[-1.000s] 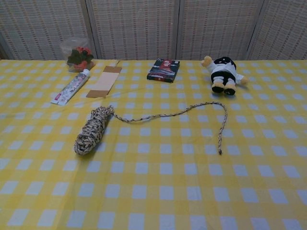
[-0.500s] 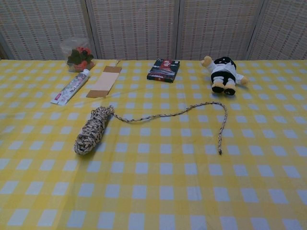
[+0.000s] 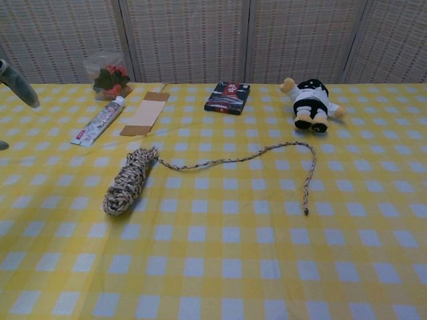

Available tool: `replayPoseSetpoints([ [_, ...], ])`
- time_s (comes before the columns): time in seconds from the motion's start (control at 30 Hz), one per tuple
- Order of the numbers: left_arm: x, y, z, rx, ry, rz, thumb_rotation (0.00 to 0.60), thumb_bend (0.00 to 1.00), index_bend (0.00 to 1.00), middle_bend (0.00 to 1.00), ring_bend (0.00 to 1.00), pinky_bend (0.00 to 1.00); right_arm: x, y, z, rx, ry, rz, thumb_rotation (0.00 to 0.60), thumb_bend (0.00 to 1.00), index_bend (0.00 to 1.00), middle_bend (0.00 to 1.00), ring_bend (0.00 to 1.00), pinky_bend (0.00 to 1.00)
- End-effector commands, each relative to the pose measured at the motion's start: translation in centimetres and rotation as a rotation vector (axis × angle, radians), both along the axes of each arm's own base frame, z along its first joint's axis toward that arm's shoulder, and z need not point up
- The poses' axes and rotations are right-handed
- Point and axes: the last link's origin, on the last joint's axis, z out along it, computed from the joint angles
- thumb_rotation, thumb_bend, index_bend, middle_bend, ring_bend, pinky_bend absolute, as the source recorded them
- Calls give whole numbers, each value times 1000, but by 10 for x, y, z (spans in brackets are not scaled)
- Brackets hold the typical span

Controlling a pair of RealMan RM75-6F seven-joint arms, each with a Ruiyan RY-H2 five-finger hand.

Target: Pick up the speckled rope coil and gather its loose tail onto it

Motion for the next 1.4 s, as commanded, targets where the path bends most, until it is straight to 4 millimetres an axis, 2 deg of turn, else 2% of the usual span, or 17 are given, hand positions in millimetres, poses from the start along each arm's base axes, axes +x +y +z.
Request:
replayPoseSetpoints([
  [0.03, 17, 8, -19, -88, 2, -59, 176, 231, 434, 359, 240, 74, 0, 0, 0, -1, 0, -1, 600, 288, 188, 202, 34, 117],
  [0.07, 21, 10, -23, -109, 6, -71, 135, 231, 430, 359, 240, 74, 0, 0, 0, -1, 0, -2, 600, 287, 188, 202, 34, 117],
  [0.1, 24, 11, -27, -130, 11, -82, 66, 231, 422, 359, 240, 74, 0, 0, 0, -1, 0, -3, 600, 287, 188, 202, 34, 117],
  [0.13, 29, 13, -33, -158, 20, -96, 30, 231, 413, 359, 237, 74, -1, 0, 0, 0, 0, -5, 600, 287, 188, 202, 34, 117],
  [0.2, 34, 15, -42, -202, 46, -114, 1, 231, 387, 350, 216, 74, -1, 1, 0, 3, 0, -9, 600, 287, 188, 202, 34, 117],
  [0.43, 47, 25, -72, -304, 131, -129, 0, 231, 314, 318, 137, 39, -3, 1, -1, 6, 0, -17, 600, 287, 188, 202, 34, 117],
  [0.83, 40, 35, -109, -342, 273, -119, 0, 231, 298, 301, 93, 0, -5, 0, -3, 13, -4, -26, 600, 287, 188, 202, 34, 117],
  [1.13, 27, 32, -125, -349, 344, -111, 0, 231, 306, 301, 93, 0, -6, -1, -6, 16, -7, -30, 600, 287, 188, 202, 34, 117],
  [1.4, 13, 43, -117, -178, 526, -167, 0, 231, 320, 301, 93, 0, -5, -1, -5, 14, -6, -31, 600, 287, 188, 202, 34, 117],
])
